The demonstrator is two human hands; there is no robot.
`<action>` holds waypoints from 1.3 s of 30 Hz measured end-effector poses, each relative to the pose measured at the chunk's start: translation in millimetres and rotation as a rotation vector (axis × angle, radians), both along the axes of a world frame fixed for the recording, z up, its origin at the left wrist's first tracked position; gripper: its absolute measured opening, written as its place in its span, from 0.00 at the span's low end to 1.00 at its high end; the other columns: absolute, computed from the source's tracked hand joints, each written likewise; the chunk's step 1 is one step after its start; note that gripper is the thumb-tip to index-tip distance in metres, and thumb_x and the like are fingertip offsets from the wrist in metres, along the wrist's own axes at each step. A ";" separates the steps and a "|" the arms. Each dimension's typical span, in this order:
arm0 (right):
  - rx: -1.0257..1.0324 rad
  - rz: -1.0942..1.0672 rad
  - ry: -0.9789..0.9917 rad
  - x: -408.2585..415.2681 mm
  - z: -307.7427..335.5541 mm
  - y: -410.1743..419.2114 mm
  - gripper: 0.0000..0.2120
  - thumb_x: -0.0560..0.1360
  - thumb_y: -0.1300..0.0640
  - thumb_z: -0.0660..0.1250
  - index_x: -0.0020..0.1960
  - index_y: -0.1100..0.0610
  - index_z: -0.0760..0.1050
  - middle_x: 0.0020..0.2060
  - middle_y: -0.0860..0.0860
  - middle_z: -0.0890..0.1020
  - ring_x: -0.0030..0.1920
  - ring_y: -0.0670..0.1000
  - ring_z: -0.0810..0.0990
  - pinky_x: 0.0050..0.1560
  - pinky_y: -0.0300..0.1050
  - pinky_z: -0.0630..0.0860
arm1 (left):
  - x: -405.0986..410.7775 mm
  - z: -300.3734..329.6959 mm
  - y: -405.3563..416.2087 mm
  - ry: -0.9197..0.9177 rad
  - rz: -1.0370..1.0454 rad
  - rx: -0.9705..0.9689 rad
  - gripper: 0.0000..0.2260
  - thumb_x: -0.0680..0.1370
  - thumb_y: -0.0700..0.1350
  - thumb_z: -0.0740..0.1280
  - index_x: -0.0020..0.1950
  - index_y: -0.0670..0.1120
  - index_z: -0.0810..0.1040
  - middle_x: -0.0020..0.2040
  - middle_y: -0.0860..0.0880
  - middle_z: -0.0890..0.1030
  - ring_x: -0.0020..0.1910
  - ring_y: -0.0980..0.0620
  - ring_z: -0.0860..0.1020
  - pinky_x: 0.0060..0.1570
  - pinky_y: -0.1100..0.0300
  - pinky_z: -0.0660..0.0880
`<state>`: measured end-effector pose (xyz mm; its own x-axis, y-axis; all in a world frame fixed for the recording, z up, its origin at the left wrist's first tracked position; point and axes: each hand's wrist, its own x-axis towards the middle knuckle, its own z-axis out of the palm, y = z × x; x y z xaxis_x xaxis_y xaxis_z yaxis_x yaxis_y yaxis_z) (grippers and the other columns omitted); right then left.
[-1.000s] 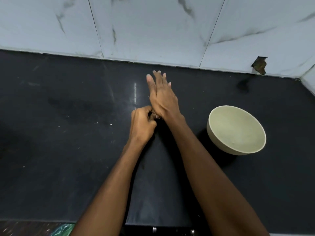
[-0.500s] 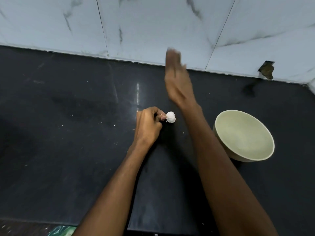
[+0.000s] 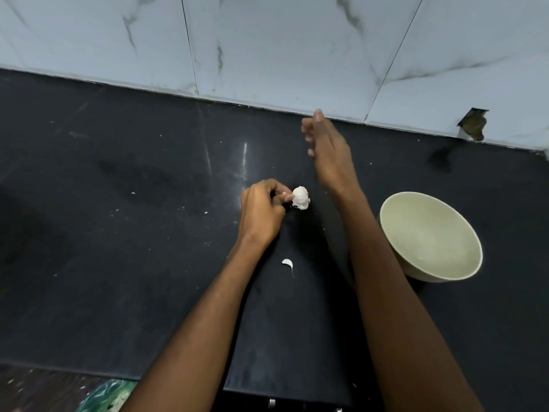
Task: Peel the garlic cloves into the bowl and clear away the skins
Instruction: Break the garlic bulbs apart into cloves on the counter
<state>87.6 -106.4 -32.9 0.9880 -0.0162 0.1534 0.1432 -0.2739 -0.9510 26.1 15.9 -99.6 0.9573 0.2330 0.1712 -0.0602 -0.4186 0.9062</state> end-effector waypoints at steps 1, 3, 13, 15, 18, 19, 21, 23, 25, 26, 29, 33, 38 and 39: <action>-0.058 0.021 -0.023 -2.5 -1.7 -4.1 0.18 0.84 0.40 0.59 0.60 0.47 0.82 0.55 0.42 0.84 0.57 0.43 0.81 0.64 0.51 0.77 | 0.6 0.0 0.3 -0.001 0.008 -0.023 0.05 0.78 0.37 0.73 0.42 0.43 0.84 0.36 0.54 0.83 0.36 0.60 0.79 0.38 0.65 0.73; -0.334 0.124 -0.107 -8.8 -15.0 -13.9 0.10 0.82 0.48 0.67 0.58 0.50 0.84 0.52 0.44 0.85 0.54 0.44 0.83 0.62 0.52 0.78 | 1.8 0.0 1.5 0.002 0.037 -0.069 0.06 0.79 0.40 0.73 0.42 0.45 0.83 0.36 0.52 0.84 0.37 0.54 0.81 0.39 0.59 0.75; -0.175 0.317 0.100 -24.7 -45.4 -35.5 0.11 0.72 0.63 0.80 0.53 0.55 0.86 0.43 0.50 0.89 0.45 0.52 0.89 0.54 0.54 0.85 | 5.7 0.1 9.1 0.041 -0.017 -0.214 0.10 0.82 0.50 0.70 0.48 0.43 0.79 0.39 0.48 0.85 0.32 0.51 0.82 0.35 0.57 0.79; -0.118 0.226 0.079 -28.1 -51.1 -32.4 0.09 0.71 0.63 0.80 0.51 0.57 0.86 0.41 0.52 0.89 0.45 0.53 0.89 0.55 0.55 0.85 | 6.0 1.0 9.9 0.048 -0.062 -0.326 0.10 0.81 0.50 0.73 0.51 0.43 0.80 0.41 0.46 0.84 0.34 0.52 0.82 0.33 0.60 0.77; 0.014 0.268 0.113 -28.7 -55.1 -30.0 0.08 0.75 0.67 0.76 0.53 0.60 0.86 0.45 0.56 0.89 0.49 0.56 0.89 0.56 0.54 0.84 | 7.1 0.9 12.6 0.048 -0.117 -0.405 0.11 0.76 0.46 0.78 0.54 0.43 0.83 0.43 0.42 0.85 0.39 0.50 0.82 0.37 0.62 0.77; 0.046 0.289 0.125 -27.7 -55.2 -30.9 0.10 0.75 0.69 0.75 0.56 0.62 0.85 0.46 0.59 0.88 0.51 0.57 0.88 0.56 0.53 0.84 | 6.6 2.1 12.8 0.043 -0.127 -0.418 0.13 0.74 0.44 0.79 0.57 0.44 0.83 0.44 0.42 0.86 0.41 0.49 0.82 0.39 0.61 0.78; 0.147 0.312 0.157 -26.8 -53.1 -31.5 0.14 0.76 0.70 0.74 0.61 0.65 0.82 0.50 0.63 0.86 0.52 0.59 0.88 0.54 0.50 0.85 | 7.0 5.5 11.4 0.032 -0.141 -0.506 0.26 0.71 0.38 0.80 0.67 0.43 0.78 0.47 0.44 0.86 0.45 0.48 0.83 0.47 0.58 0.81; 0.247 0.290 0.157 -28.6 -51.0 -29.4 0.16 0.76 0.68 0.74 0.63 0.66 0.81 0.51 0.64 0.86 0.51 0.57 0.88 0.52 0.46 0.85 | 6.3 7.0 10.1 0.011 -0.128 -0.623 0.31 0.69 0.33 0.80 0.69 0.43 0.73 0.48 0.44 0.86 0.45 0.48 0.83 0.52 0.53 0.82; 0.300 0.259 0.136 -31.2 -48.6 -25.4 0.16 0.76 0.66 0.75 0.63 0.67 0.82 0.50 0.60 0.88 0.51 0.56 0.88 0.51 0.45 0.85 | 4.6 8.1 9.5 0.002 -0.092 -0.669 0.23 0.69 0.34 0.80 0.61 0.41 0.78 0.48 0.41 0.86 0.43 0.47 0.85 0.45 0.53 0.83; 0.300 0.257 0.122 -32.0 -47.9 -24.3 0.15 0.76 0.65 0.75 0.63 0.67 0.82 0.50 0.59 0.88 0.52 0.56 0.88 0.52 0.45 0.85 | 3.6 8.8 9.0 0.002 -0.080 -0.671 0.18 0.70 0.34 0.80 0.57 0.39 0.80 0.47 0.40 0.86 0.42 0.47 0.85 0.41 0.55 0.82; 0.232 0.253 0.081 -34.6 -45.9 -24.2 0.13 0.78 0.64 0.74 0.62 0.64 0.83 0.50 0.58 0.88 0.50 0.56 0.88 0.55 0.48 0.85 | 2.2 5.7 8.7 -0.008 -0.087 -0.731 0.13 0.71 0.33 0.78 0.54 0.33 0.84 0.46 0.37 0.87 0.41 0.44 0.86 0.43 0.55 0.83; -0.135 0.147 -0.139 -38.1 -50.5 -25.9 0.10 0.79 0.56 0.72 0.59 0.50 0.87 0.40 0.53 0.84 0.42 0.50 0.87 0.49 0.44 0.84 | -0.6 6.6 6.3 -0.001 -0.154 -0.745 0.13 0.73 0.34 0.77 0.54 0.30 0.82 0.46 0.35 0.86 0.41 0.43 0.87 0.46 0.55 0.84; -0.238 0.083 -0.236 -45.7 -52.7 -16.4 0.08 0.79 0.52 0.70 0.51 0.48 0.88 0.36 0.51 0.82 0.38 0.51 0.83 0.44 0.54 0.80 | -3.3 7.3 3.8 -0.007 -0.101 -0.767 0.12 0.73 0.33 0.77 0.52 0.28 0.79 0.42 0.36 0.86 0.37 0.45 0.86 0.40 0.57 0.82; -0.256 0.077 -0.253 -46.8 -52.5 -15.8 0.08 0.80 0.54 0.70 0.51 0.50 0.89 0.35 0.51 0.82 0.37 0.51 0.82 0.43 0.53 0.79 | -2.6 6.7 4.1 -0.007 -0.094 -0.765 0.11 0.73 0.34 0.77 0.51 0.29 0.80 0.42 0.36 0.86 0.37 0.45 0.85 0.42 0.56 0.83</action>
